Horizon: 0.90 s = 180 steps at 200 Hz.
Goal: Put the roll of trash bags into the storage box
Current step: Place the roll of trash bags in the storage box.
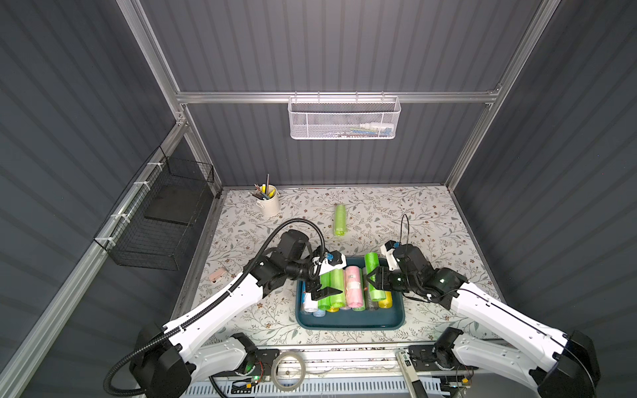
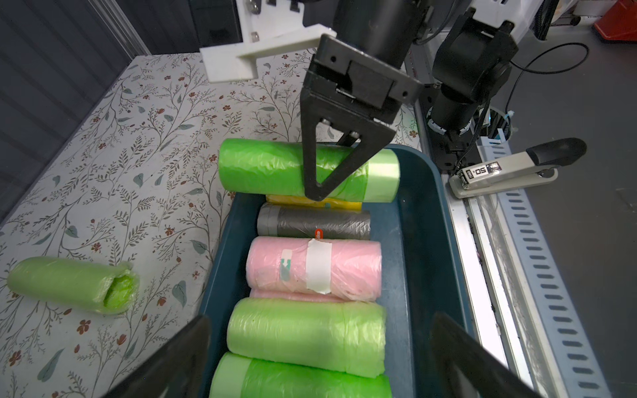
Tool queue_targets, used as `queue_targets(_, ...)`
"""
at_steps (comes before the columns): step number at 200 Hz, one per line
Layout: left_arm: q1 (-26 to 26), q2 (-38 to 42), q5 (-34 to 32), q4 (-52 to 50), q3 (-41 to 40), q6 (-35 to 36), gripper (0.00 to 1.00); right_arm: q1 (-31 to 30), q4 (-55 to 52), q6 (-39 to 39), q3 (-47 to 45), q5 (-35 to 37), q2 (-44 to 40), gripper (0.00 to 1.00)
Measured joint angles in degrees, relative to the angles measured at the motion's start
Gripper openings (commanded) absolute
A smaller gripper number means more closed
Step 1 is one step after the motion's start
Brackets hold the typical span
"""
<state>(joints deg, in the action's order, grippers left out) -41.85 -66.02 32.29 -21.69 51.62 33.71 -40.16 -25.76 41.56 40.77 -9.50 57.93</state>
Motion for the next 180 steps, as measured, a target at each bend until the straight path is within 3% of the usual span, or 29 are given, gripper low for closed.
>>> queue_targets(180, 0.0, -2.2, 0.3, -0.2, 0.0, 0.2, 1.00, -0.8, 5.3, 0.9, -1.8, 0.9, 9.9, 0.46)
